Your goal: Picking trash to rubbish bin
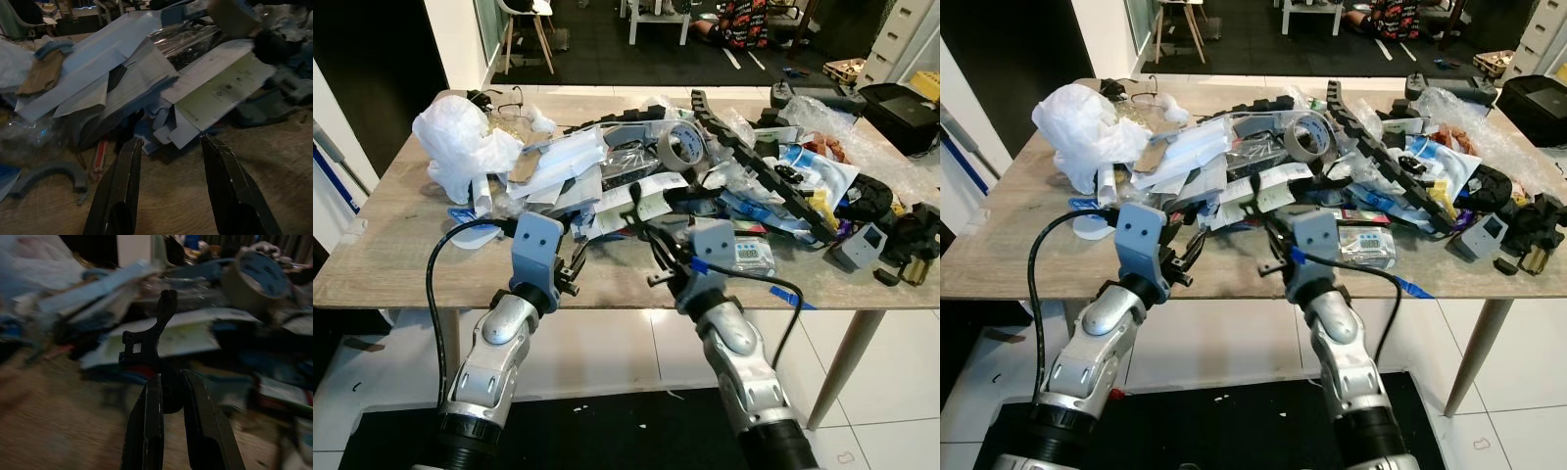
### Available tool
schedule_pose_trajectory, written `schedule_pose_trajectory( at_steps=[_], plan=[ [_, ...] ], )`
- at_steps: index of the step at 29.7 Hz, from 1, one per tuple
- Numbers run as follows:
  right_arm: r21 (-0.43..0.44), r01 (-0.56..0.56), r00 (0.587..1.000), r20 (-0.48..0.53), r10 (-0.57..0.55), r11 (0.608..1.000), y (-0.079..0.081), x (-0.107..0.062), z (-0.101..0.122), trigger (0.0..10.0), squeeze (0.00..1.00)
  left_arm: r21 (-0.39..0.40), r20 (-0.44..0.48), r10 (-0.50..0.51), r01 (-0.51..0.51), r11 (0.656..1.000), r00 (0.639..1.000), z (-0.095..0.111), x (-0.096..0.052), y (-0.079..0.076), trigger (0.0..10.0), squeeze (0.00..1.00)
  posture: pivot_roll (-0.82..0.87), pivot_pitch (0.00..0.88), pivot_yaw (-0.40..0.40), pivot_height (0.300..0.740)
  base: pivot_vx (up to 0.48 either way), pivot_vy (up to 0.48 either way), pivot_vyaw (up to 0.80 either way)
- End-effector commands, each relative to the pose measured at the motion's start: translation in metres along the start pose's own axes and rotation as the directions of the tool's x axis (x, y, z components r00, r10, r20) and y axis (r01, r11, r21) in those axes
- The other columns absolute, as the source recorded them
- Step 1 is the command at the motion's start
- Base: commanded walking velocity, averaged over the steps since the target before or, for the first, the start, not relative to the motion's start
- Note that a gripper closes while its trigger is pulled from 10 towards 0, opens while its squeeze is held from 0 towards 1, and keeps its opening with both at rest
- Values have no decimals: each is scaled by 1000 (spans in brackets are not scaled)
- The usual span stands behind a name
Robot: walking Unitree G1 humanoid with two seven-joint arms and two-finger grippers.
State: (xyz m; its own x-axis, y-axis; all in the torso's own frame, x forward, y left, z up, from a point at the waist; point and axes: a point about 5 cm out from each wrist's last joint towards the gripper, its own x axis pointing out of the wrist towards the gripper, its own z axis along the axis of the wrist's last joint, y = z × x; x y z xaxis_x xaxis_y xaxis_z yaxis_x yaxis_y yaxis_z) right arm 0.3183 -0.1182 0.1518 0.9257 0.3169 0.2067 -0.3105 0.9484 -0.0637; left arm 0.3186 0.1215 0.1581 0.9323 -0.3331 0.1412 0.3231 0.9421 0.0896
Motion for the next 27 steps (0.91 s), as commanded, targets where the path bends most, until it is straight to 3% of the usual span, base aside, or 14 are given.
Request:
schedule_pose_trajectory(
  at_steps=[1,6,10,15,16,22,27],
  plan=[
    [-1,18,1000,0,-18,1000,-5,-1,3,0,0,-9,-31,28,-29,1000,999,-8,1,-2,10000,0,-73,130,-49,740,0,0,0],
    [-21,37,999,-17,-38,999,-13,-2,-1,0,0,-1,-36,55,-55,998,998,-10,4,-4,10000,0,-76,118,-48,740,0,0,0],
    [-14,77,997,-32,-77,997,-18,0,-2,0,0,17,-90,140,-139,990,986,-19,4,9,10000,0,-76,118,-43,740,0,0,0],
    [-23,53,998,-21,-54,998,-10,-1,-2,0,0,17,-85,194,-193,981,977,-22,-5,23,10000,0,-49,105,-36,740,0,0,0],
    [-55,42,998,-47,-45,998,-6,1,-5,10000,0,-2,-88,209,-210,978,974,-21,-7,25,10000,0,-47,95,3,740,0,0,0],
    [-66,72,996,-51,-75,995,-8,2,-7,10000,0,33,-115,216,-214,976,970,-24,-3,25,10000,0,-34,99,4,740,0,0,0],
    [-25,103,993,-58,-104,994,-9,-3,-14,10000,0,67,-92,285,-279,958,954,-22,-2,35,10000,0,-30,85,-41,740,0,0,-648]
  ],
)
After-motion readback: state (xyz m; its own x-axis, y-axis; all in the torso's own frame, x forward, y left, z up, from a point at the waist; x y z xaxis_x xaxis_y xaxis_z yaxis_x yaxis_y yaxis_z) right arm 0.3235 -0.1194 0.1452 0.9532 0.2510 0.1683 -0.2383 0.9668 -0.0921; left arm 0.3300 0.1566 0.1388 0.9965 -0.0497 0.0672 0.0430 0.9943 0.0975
